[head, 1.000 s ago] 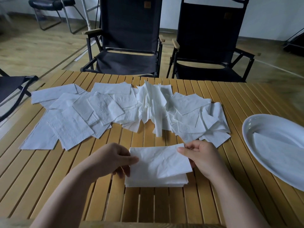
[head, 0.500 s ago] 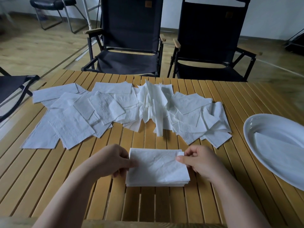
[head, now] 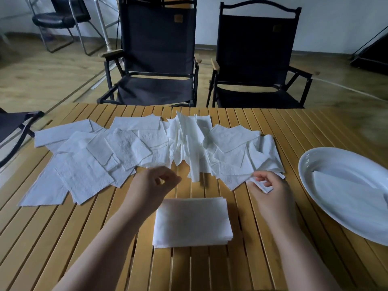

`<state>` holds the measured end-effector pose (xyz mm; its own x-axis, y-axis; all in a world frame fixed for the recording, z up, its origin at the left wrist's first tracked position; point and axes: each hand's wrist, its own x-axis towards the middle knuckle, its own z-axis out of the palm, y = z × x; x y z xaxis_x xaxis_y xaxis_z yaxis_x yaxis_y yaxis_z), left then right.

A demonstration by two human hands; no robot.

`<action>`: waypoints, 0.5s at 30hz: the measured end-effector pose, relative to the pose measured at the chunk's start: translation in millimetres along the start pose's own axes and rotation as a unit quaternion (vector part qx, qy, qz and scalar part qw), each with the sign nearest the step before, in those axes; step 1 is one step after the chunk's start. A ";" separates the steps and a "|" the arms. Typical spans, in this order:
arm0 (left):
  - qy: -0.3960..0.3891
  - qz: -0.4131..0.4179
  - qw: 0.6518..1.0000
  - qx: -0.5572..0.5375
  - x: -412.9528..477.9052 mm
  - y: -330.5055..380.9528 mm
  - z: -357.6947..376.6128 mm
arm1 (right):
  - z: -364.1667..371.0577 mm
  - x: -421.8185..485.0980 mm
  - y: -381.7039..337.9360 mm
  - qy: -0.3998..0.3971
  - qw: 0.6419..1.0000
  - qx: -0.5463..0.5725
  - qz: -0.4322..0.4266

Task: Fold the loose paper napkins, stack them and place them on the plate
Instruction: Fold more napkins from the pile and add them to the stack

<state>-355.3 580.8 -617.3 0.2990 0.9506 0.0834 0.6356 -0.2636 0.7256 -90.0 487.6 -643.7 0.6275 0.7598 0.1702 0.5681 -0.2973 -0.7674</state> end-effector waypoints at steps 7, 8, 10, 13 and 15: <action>-0.076 0.106 0.988 0.081 53.9 22.3 55.6 | 15.6 2.8 11.6 0.003 0.999 -0.053 0.000; -0.075 0.122 0.984 0.103 60.1 23.2 64.6 | 18.3 2.5 11.5 -0.001 0.998 -0.066 -0.005; -0.075 0.155 0.972 0.156 68.0 24.5 79.8 | 24.1 0.8 11.2 -0.017 0.996 -0.089 -0.011; -0.094 0.186 0.957 0.201 75.1 27.5 92.1 | 30.2 0.9 11.8 -0.042 0.992 -0.121 -0.005; -0.112 0.191 0.954 0.202 79.5 27.4 95.1 | 32.2 0.9 10.1 -0.049 0.986 -0.162 -0.001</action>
<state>-246.3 633.6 -655.8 0.6794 0.7258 0.1078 0.6589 -0.6682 0.3455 -100.8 503.9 -671.2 0.5814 0.8077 0.0984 0.7189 -0.4533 -0.5270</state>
